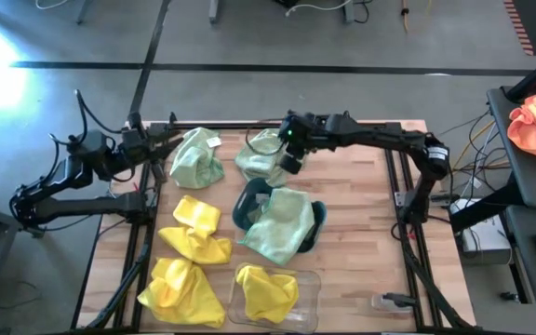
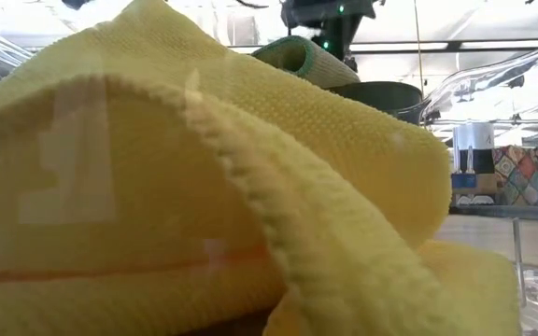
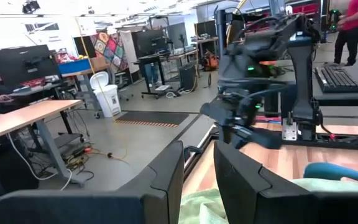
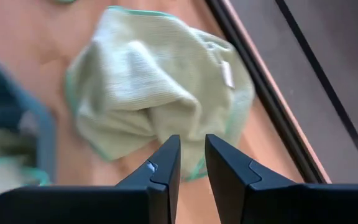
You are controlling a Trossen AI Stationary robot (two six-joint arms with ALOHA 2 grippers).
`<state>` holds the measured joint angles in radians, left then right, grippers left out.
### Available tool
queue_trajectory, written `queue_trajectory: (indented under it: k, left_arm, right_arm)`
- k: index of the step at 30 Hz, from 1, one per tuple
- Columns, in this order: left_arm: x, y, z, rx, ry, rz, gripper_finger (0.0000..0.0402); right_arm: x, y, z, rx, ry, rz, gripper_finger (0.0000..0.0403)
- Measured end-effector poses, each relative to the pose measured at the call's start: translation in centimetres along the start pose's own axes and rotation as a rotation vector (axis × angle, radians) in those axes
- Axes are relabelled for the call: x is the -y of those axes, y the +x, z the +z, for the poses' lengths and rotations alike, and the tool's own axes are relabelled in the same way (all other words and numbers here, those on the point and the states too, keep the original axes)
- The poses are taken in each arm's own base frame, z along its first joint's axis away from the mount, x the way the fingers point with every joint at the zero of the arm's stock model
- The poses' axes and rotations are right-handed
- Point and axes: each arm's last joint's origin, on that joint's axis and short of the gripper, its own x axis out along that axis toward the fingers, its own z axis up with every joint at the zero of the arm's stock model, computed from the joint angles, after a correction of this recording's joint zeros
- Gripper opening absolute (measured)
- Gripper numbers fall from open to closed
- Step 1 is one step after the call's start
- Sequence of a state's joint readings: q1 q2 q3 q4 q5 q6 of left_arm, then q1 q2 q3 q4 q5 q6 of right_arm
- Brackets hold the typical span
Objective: Sort microfiber towel by color & place in baskets
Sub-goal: Put the right green microfiber cloth into the blue bin
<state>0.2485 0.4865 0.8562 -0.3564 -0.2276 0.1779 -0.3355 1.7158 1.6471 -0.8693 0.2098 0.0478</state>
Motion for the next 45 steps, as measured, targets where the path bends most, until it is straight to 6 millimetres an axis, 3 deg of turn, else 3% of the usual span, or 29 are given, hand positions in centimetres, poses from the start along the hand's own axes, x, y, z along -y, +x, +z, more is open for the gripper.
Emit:
queue_trajectory:
  k: [6, 11, 16, 22, 30, 35, 40, 45]
  left_arm:
    - [0.1, 0.3, -0.1, -0.015, 0.038, 0.000, 0.0075]
    - [0.0, 0.0, -0.2, -0.021, 0.057, 0.003, 0.0075]
    - [-0.1, -0.8, -0.6, -0.045, 0.064, 0.000, 0.0075]
    - [-0.4, -1.8, -1.0, -0.060, 0.066, 0.018, 0.0075]
    - [0.2, -2.3, -4.6, -0.084, -0.026, 0.017, 0.0075]
    - [0.7, -2.5, -6.6, 0.008, -0.082, -0.027, 0.0075]
    - [0.8, -2.9, -7.6, 0.108, -0.118, -0.036, 0.0075]
    - [0.9, -3.2, -8.5, 0.138, -0.154, -0.035, 0.0075]
  right_arm:
    - [1.8, 2.1, 0.3, 0.057, 0.083, 0.068, 0.0075]
    - [1.4, 3.8, 0.6, 0.132, 0.061, 0.126, 0.0082]
    - [1.2, 5.2, -0.5, 0.091, 0.016, 0.145, 0.0077]
    - [0.6, 5.9, -1.0, 0.097, 0.001, 0.272, 0.0069]
    - [0.5, 6.2, -1.3, 0.098, -0.012, 0.286, 0.0071]
    - [0.3, 6.0, -1.2, 0.128, -0.096, 0.378, 0.0075]
    - [0.5, 6.2, -1.4, 0.130, -0.149, 0.343, 0.0070]
    - [1.2, 6.5, -1.6, 0.095, -0.107, 0.091, 0.0069]
